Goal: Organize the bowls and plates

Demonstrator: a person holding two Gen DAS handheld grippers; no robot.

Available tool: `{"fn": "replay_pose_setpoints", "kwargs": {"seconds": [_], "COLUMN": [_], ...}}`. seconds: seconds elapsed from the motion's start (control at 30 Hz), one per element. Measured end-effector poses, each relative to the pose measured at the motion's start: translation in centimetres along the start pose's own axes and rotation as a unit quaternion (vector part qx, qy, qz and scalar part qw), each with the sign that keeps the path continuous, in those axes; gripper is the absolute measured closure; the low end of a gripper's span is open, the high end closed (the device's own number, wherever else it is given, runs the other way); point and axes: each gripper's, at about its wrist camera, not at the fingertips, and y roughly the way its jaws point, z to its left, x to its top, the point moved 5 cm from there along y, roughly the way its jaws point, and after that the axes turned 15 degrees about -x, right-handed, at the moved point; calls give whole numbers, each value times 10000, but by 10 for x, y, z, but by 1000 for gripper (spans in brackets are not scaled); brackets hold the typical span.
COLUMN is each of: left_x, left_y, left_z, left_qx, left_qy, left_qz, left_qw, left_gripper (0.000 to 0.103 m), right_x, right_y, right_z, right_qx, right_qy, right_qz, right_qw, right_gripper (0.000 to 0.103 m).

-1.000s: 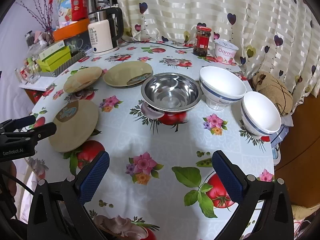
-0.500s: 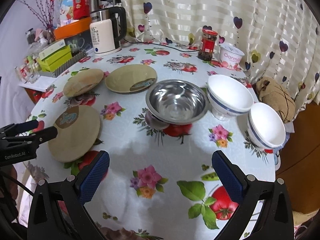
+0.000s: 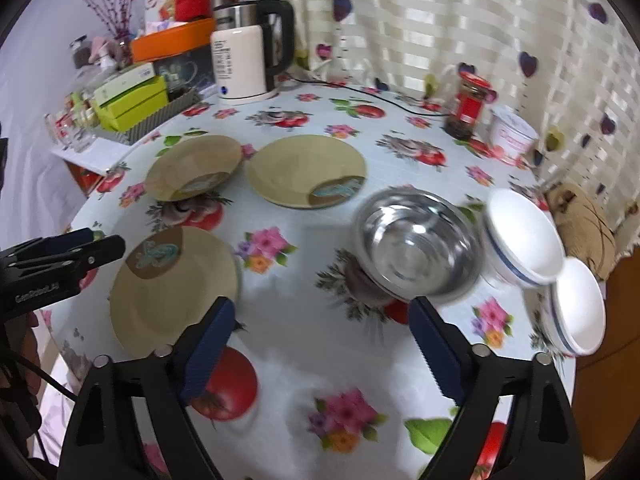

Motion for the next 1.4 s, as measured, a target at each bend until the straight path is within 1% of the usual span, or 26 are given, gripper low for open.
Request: {"fn": "replay_pose_setpoints", "kwargs": {"seconds": [0.03, 0.07, 0.1, 0.2, 0.23, 0.33, 0.4, 0.43, 0.5, 0.57, 0.6, 0.73, 0.9, 0.93, 1.0, 1.17, 1.3, 1.33, 1.4], "left_x": [3, 7, 10, 21, 25, 37, 43, 46, 51, 58, 60, 71, 82, 83, 85, 88, 90, 91, 92], "left_y": [1, 2, 2, 4, 5, 10, 15, 17, 22, 28, 30, 42, 58, 61, 67, 78, 81, 82, 84], "left_z": [5, 9, 12, 25, 29, 46, 54, 57, 65, 74, 76, 90, 104, 106, 111, 119, 122, 121, 121], "left_qx": [22, 22, 25, 91, 98, 192, 192, 187, 224, 236, 238, 219, -15, -56, -119, -207, -225, -229, -236], "left_qy": [-17, -33, -48, -103, -115, -170, -222, -234, -246, -284, -288, -355, -566, -602, -705, -845, -830, -818, -793], "left_qz": [-11, -21, -38, -112, -135, -177, -154, -140, -121, -85, -76, -83, -89, -88, -50, 19, 18, 16, 35], "left_qw": [10000, 10000, 10000, 9998, 9998, 9995, 9995, 9995, 9994, 9993, 9993, 9991, 9984, 9981, 9974, 9962, 9963, 9964, 9966], "left_gripper": [36, 37, 37, 38, 38, 38, 40, 43, 46, 53, 54, 54, 54, 54, 54, 54, 54, 55, 62], "right_x": [4, 8, 12, 26, 31, 47, 56, 62, 71, 78, 81, 96, 117, 120, 127, 136, 140, 140, 141], "right_y": [2, 5, 6, 13, 16, 25, 31, 36, 43, 51, 55, 74, 100, 105, 115, 137, 150, 153, 157], "right_z": [5, 9, 13, 28, 32, 47, 55, 61, 71, 82, 87, 107, 126, 127, 132, 140, 142, 142, 142], "right_qx": [44, 100, 149, 300, 345, 505, 567, 606, 759, 893, 975, 1205, 1353, 1370, 1388, 1413, 1378, 1386, 1407], "right_qy": [-38, -69, -92, -236, -273, -375, -434, -469, -521, -563, -580, -584, -567, -551, -529, -506, -447, -430, -419], "right_qz": [7, 9, 12, 16, 7, 12, 32, 46, 87, 150, 182, 348, 521, 540, 598, 761, 839, 862, 904], "right_qw": [10000, 9999, 9998, 9993, 9990, 9980, 9974, 9970, 9957, 9943, 9934, 9904, 9878, 9876, 9871, 9857, 9859, 9856, 9850], "right_gripper": [16, 18, 23, 31, 32, 41, 52, 54, 59, 60, 60, 60, 63, 64, 68, 70, 70, 70, 71]}}
